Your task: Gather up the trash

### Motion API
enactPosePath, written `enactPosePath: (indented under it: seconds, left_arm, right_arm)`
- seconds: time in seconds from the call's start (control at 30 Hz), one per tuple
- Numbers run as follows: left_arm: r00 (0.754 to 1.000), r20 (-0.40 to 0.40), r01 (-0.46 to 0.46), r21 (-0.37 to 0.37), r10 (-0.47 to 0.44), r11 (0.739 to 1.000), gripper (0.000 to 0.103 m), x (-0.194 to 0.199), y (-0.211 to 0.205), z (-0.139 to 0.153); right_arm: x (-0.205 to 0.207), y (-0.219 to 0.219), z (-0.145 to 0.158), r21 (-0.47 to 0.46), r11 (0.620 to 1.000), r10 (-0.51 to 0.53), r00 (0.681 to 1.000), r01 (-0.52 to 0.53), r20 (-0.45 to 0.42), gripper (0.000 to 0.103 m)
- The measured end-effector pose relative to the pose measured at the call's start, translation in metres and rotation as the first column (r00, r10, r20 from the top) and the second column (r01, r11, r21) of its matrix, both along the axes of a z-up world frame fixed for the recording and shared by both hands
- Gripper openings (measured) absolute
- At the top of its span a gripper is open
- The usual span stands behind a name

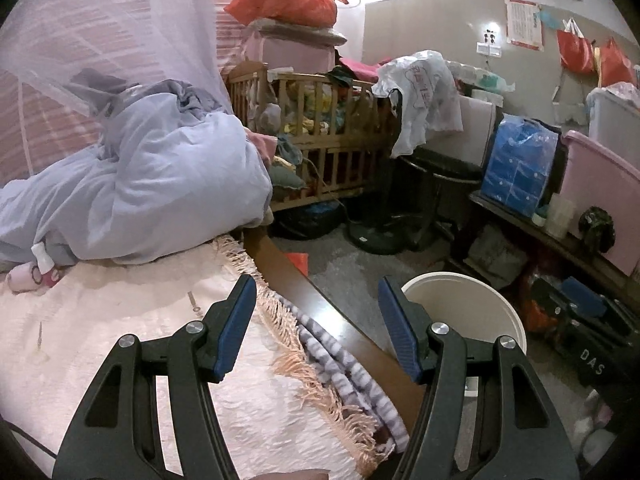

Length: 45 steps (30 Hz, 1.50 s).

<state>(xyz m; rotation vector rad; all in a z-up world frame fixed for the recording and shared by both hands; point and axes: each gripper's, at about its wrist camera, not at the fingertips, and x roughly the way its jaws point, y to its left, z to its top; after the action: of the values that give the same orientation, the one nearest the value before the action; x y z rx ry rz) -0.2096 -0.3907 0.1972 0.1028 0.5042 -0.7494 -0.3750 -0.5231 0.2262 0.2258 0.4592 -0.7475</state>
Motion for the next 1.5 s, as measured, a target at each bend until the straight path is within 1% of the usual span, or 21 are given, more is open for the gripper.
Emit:
enactPosePath:
  seconds: [0.17, 0.37, 0.63, 0.8, 1.0, 1.5]
  left_arm:
    - [0.999, 0.032, -0.009, 0.0, 0.009, 1.0, 0.062, -0.005, 0.004, 0.0]
    - [1.0, 0.026, -0.005, 0.001, 0.005, 1.0, 0.062, -0.005, 0.003, -0.003]
    - [1.0, 0.017, 0.001, 0.0, -0.001, 1.0, 0.062, -0.004, 0.003, -0.006]
    - [1.0, 0.015, 0.004, 0.003, -0.004, 1.0, 0.062, -0.003, 0.001, -0.007]
    - [1.0, 0.019, 0.008, 0.004, -0.008, 1.0, 0.062, -0.003, 0.0, -0.007]
    - [1.0, -0.001, 0.013, 0.013, -0.013, 1.0, 0.062, -0.001, -0.002, -0.01]
  right_arm:
    - [0.0, 0.005, 0.004, -0.017, 1.0, 0.004, 1.0, -0.004, 0.002, 0.056]
    - [0.002, 0.006, 0.003, -0.019, 1.0, 0.005, 1.0, -0.005, -0.005, 0.06]
    - [0.003, 0.004, 0.002, -0.021, 1.0, -0.001, 1.0, 0.001, -0.01, 0.062]
    - [-0.003, 0.0, 0.0, -0.021, 1.0, -0.012, 1.0, 0.012, -0.01, 0.067]
    - [-0.005, -0.001, 0.0, -0.019, 1.0, -0.011, 1.0, 0.011, -0.019, 0.067]
    - [-0.004, -0.006, -0.003, -0.01, 1.0, -0.015, 0.999, 0.015, -0.03, 0.067]
